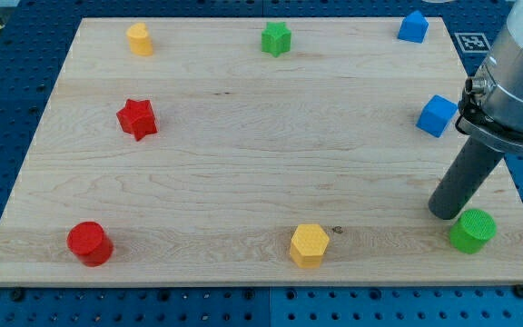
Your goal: Point your arm to bottom right
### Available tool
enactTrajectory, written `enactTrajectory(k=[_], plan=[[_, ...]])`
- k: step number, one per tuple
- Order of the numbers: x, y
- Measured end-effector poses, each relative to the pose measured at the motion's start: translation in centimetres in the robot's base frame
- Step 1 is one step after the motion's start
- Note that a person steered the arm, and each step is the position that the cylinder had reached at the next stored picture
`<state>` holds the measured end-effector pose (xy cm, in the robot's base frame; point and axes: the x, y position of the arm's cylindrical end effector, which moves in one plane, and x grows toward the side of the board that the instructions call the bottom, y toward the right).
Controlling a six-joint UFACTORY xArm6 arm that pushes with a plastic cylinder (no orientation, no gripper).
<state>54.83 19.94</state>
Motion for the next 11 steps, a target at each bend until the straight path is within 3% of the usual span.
enactTrajectory(k=[2, 4, 6, 7, 11], plan=[[-1.9, 0.0], [-2.0, 6.3], [1.2, 9.8], [3.7, 9.8], [4.1, 7.7]])
